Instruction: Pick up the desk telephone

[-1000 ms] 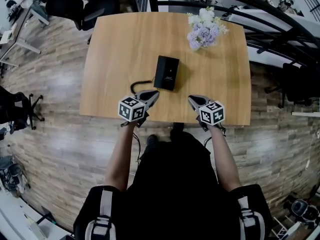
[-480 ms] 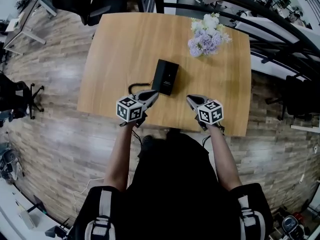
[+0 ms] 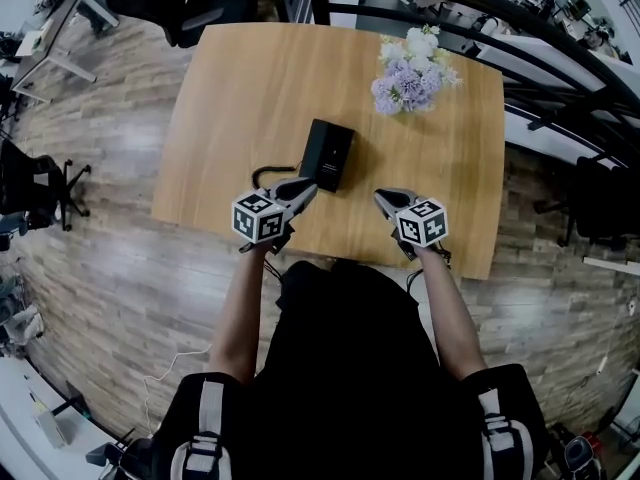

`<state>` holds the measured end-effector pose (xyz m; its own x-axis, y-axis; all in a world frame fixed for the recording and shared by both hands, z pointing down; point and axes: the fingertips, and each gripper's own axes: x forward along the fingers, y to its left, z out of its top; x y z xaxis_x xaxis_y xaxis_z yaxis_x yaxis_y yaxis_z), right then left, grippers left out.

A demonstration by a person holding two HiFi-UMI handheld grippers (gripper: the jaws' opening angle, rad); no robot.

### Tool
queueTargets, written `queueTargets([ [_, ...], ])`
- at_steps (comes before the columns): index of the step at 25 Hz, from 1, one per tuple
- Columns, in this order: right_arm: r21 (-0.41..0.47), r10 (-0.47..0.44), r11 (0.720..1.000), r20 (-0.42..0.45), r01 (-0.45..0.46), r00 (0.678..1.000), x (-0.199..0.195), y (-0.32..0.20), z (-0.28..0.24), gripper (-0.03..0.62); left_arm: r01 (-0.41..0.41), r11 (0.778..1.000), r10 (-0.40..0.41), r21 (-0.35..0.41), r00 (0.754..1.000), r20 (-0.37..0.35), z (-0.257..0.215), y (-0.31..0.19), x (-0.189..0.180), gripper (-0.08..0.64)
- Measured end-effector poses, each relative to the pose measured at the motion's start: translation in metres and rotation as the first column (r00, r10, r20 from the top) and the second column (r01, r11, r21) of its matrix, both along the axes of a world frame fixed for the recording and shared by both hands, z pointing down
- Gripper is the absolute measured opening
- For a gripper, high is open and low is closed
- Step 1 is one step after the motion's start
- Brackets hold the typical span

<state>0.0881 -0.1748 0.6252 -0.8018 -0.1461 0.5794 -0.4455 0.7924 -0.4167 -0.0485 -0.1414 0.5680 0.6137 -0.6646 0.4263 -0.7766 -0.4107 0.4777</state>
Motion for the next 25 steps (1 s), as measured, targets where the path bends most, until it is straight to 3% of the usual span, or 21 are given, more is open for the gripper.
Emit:
queueTargets([
  [10,-0.001,0.004,1.000,-0.004,-0.004,1.000,-0.015,-0.003,0.003,0.026,-0.005,1.000,0.005,-0.007,1.000,0.003,0.002,-0.004,-0.016,0.031],
  [25,-0.007,0.153,0.988,-0.019,-0.153,0.988,-0.053,0.011,0.000,0.026,-0.154,0.987,0.154,-0.051,0.988,-0.012,0.012,-0.005,-0.060,0.086],
])
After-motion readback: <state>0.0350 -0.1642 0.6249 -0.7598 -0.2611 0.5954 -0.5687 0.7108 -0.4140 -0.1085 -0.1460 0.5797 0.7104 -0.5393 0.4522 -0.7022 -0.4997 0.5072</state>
